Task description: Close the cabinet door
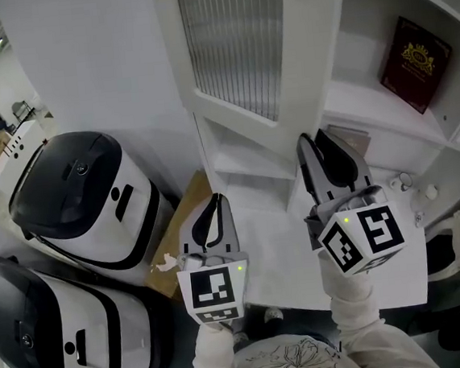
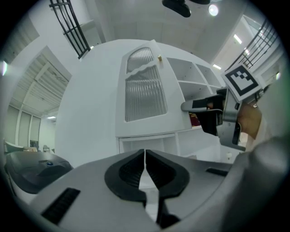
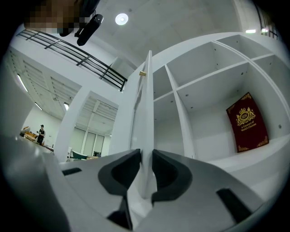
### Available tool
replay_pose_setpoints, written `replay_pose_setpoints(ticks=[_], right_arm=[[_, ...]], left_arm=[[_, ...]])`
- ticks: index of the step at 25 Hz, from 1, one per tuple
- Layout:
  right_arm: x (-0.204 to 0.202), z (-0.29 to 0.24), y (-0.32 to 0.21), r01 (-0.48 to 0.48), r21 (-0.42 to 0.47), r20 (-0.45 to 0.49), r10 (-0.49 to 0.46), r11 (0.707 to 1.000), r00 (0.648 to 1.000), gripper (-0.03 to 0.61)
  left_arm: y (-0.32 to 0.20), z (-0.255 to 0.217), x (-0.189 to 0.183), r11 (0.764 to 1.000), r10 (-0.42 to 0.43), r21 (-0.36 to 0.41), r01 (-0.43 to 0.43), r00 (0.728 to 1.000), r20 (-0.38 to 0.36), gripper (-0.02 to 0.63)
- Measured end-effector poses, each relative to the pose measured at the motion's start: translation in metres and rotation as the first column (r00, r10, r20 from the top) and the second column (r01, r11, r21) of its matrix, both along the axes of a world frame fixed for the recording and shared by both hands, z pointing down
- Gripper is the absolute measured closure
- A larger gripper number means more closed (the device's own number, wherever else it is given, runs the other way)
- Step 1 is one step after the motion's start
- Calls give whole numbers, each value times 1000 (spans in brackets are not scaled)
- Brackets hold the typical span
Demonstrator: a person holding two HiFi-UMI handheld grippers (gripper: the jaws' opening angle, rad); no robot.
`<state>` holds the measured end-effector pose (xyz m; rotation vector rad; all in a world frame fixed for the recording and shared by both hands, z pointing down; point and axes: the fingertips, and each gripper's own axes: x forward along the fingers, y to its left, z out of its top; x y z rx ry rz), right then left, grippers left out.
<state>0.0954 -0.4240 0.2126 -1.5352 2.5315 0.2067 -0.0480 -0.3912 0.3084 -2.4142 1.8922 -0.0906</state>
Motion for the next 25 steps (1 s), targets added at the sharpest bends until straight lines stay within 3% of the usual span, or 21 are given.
replay_pose_setpoints(ticks=[25], right_arm=[[41, 1, -58, -86, 26, -6, 86, 996, 996, 480]], left_arm=[[-60, -2, 43, 1000, 24, 4, -24, 1000, 8, 603]])
